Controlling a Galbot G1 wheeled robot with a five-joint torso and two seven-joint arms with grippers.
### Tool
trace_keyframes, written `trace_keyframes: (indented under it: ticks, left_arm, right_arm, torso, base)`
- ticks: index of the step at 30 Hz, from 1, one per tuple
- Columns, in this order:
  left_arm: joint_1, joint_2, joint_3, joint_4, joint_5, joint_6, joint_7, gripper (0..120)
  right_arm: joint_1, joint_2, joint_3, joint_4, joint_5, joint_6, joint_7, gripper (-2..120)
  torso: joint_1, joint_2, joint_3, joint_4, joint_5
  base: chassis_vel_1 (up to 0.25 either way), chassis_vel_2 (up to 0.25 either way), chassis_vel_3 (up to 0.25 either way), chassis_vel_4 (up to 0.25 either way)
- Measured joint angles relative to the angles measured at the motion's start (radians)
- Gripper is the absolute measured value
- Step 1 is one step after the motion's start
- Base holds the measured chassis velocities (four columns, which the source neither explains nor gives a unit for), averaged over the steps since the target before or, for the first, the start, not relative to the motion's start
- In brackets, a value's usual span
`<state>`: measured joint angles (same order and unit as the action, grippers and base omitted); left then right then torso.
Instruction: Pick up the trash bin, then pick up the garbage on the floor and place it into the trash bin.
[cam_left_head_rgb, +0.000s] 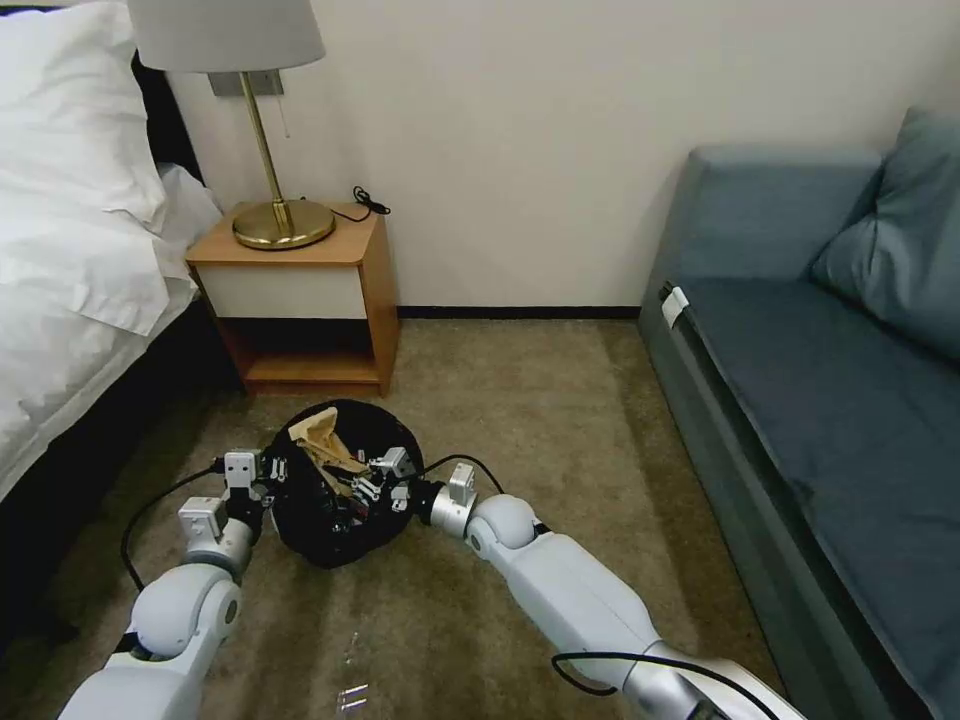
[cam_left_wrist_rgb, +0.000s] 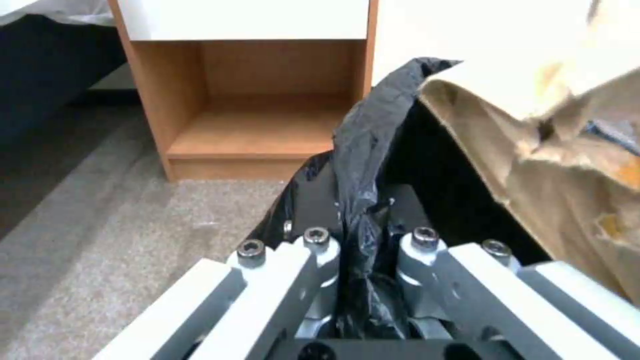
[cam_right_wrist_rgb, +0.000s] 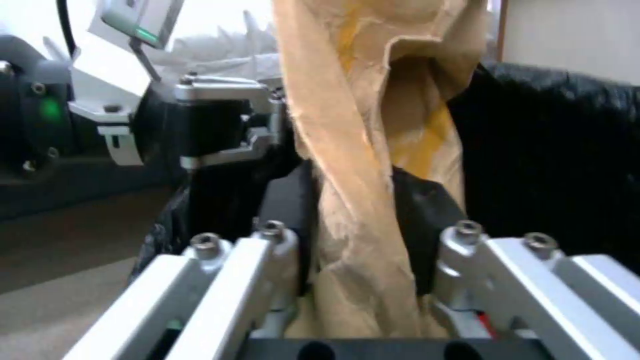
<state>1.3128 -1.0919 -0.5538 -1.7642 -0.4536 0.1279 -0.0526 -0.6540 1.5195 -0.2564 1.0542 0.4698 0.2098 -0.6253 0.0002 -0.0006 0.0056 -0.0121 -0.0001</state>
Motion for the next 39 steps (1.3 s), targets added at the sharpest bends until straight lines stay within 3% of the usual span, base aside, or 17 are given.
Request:
trace_keyframes:
  ticks: [4, 7, 8, 11, 16, 17, 19, 26, 32, 39]
  left_arm:
    - [-0.001, -0.003, 0.0, 0.001, 0.002, 0.0, 0.0, 5]
    - [-0.012, -0.008, 0.0, 0.007, 0.002, 0.0, 0.0, 5]
    - [-0.012, -0.008, 0.0, 0.007, 0.002, 0.0, 0.0, 5]
    - [-0.03, -0.023, -0.02, 0.011, -0.038, 0.0, -0.017, 5]
    - [-0.042, -0.051, -0.052, 0.023, -0.093, 0.002, -0.031, 5]
    - [-0.042, -0.051, -0.052, 0.023, -0.093, 0.002, -0.031, 5]
    - [-0.048, -0.096, -0.078, 0.045, -0.135, 0.0, -0.035, 5]
    - [-0.067, -0.18, -0.104, 0.124, -0.185, -0.046, -0.033, 5]
    - [-0.095, -0.211, -0.122, 0.196, -0.236, -0.103, -0.017, 5]
    - [-0.111, -0.217, -0.137, 0.243, -0.303, -0.117, -0.015, 5]
  right_arm:
    - [0.003, -0.009, -0.005, 0.009, -0.001, -0.003, 0.0, 42]
    - [0.004, -0.035, -0.008, 0.04, 0.001, -0.017, -0.001, 64]
    - [0.004, -0.035, -0.008, 0.04, 0.001, -0.017, -0.001, 64]
    - [-0.003, -0.049, 0.024, 0.094, 0.007, -0.023, 0.018, 84]
    - [-0.007, -0.061, 0.09, 0.164, 0.017, -0.036, 0.026, 98]
    - [-0.007, -0.061, 0.09, 0.164, 0.017, -0.036, 0.026, 98]
    - [-0.011, -0.082, 0.153, 0.235, 0.039, -0.058, 0.027, 100]
    - [-0.048, -0.135, 0.232, 0.316, 0.054, -0.083, 0.012, 100]
    - [-0.115, -0.162, 0.265, 0.344, 0.049, -0.085, -0.006, 100]
    - [-0.155, -0.162, 0.274, 0.348, 0.039, -0.085, -0.017, 100]
  torso:
    - [0.0, 0.0, 0.0, 0.0, 0.0001]
    - [0.0, 0.0, 0.0, -0.0001, 0.0001]
    - [0.0, 0.0, 0.0, -0.0001, 0.0001]
    - [0.0, 0.0, 0.0, 0.0, 0.0001]
    - [0.0, 0.0, 0.0, 0.0, 0.0004]
    - [0.0, 0.0, 0.0, 0.0, 0.0004]
    - [0.0, 0.0, 0.0, 0.0, 0.0004]
    - [0.0, 0.0, 0.0, -0.0001, 0.0003]
    - [0.0, 0.0, 0.0, -0.0002, 0.0003]
    - [0.0, 0.0, 0.0, -0.0001, 0.0003]
  base:
    - [0.0, 0.0, 0.0, 0.0]
    - [0.0, 0.0, 0.0, 0.0]
    - [0.0, 0.0, 0.0, 0.0]
    - [0.0, 0.0, 0.0, 0.0]
    - [0.0, 0.0, 0.0, 0.0]
    - [0.0, 0.0, 0.0, 0.0]
    - [0.0, 0.0, 0.0, 0.0]
    - [0.0, 0.0, 0.0, 0.0]
    - [0.0, 0.0, 0.0, 0.0]
    - [0.0, 0.0, 0.0, 0.0]
